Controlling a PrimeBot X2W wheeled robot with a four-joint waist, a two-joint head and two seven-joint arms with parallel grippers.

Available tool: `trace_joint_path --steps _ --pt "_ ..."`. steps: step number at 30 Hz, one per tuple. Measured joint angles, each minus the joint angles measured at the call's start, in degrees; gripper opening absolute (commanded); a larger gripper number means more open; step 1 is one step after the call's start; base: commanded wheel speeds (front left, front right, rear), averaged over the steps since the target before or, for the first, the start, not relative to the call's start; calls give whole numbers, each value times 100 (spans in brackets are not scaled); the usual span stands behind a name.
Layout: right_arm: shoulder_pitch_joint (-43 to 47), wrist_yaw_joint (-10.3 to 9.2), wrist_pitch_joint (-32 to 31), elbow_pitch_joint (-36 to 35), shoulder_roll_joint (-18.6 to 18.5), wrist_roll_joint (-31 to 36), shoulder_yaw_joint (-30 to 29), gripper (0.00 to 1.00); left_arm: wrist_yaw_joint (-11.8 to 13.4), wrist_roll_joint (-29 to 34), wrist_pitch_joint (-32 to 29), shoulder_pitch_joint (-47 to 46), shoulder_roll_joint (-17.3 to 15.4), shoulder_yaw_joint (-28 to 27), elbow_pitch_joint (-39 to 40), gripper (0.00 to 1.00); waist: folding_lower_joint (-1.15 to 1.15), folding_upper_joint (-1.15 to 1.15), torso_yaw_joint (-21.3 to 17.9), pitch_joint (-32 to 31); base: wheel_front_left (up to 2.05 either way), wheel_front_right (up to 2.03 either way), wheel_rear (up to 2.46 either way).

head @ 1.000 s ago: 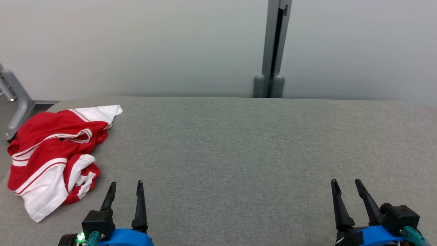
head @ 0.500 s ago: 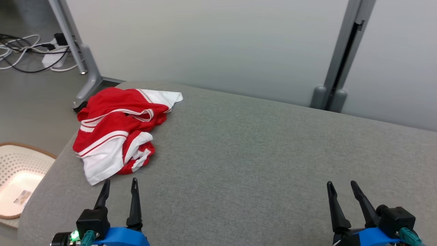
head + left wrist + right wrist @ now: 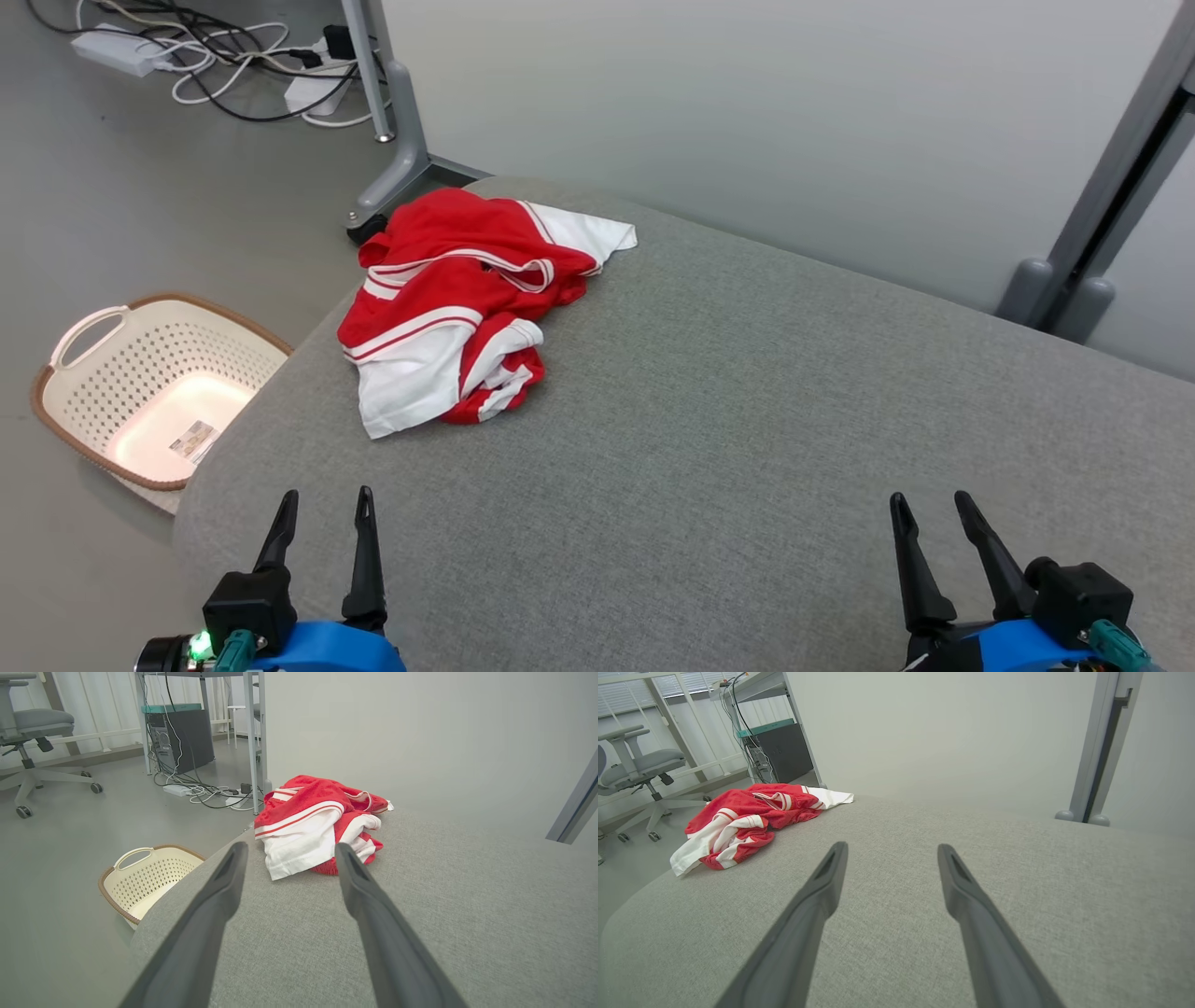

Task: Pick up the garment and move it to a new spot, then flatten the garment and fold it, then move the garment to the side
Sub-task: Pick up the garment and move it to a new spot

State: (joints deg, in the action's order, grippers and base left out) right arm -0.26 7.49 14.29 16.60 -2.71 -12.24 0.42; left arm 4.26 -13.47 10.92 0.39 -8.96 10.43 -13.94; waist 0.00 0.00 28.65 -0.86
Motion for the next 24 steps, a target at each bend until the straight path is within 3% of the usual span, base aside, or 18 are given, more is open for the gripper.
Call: trace_joint_path --steps 6,18,24 --pt "-75 -1 11 47 -1 -1 41 100 49 -25 3 0 1 -3 20 100 0 0 139 90 0 0 0" --pt "-110 0 22 108 1 -10 38 100 93 -123 -25 -32 -23 -9 105 100 0 0 64 131 0 0 0" --pt "-137 -1 10 32 -1 67 -32 100 76 -323 -527 -439 -157 -143 512 100 0 0 -66 300 0 0 0"
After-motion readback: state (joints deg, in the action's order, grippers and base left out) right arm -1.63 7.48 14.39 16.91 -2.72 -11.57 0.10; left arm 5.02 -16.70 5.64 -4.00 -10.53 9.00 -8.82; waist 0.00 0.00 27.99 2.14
